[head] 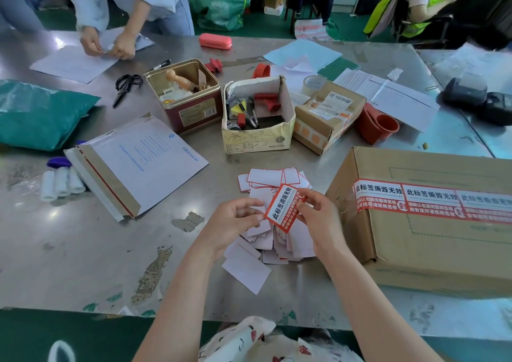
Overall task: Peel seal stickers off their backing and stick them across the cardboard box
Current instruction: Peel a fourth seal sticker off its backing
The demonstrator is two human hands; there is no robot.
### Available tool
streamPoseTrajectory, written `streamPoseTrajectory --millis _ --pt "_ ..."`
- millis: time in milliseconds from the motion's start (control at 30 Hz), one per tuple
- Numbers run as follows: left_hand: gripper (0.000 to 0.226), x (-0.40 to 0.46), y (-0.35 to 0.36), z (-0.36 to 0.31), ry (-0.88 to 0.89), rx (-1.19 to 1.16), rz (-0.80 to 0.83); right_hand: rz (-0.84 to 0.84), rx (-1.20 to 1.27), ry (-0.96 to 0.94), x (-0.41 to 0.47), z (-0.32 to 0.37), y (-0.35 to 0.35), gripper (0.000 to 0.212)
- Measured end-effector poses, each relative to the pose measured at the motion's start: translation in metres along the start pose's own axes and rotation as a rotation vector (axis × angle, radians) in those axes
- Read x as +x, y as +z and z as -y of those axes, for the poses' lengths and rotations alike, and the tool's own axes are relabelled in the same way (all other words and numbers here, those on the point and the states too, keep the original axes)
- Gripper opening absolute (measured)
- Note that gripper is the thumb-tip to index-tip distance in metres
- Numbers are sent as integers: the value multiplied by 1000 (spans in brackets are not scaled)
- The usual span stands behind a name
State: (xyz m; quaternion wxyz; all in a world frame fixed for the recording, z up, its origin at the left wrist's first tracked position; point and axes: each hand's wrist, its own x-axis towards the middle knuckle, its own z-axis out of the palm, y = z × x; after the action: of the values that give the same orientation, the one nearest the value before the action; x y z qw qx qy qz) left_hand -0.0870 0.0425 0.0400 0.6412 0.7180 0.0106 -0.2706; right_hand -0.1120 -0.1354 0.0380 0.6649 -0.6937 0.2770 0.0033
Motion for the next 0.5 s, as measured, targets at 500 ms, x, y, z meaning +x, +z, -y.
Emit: streamPoseTrajectory --millis 500 --pt "26 0 4 -2 15 -34 19 9 33 -4 2 -2 1 23"
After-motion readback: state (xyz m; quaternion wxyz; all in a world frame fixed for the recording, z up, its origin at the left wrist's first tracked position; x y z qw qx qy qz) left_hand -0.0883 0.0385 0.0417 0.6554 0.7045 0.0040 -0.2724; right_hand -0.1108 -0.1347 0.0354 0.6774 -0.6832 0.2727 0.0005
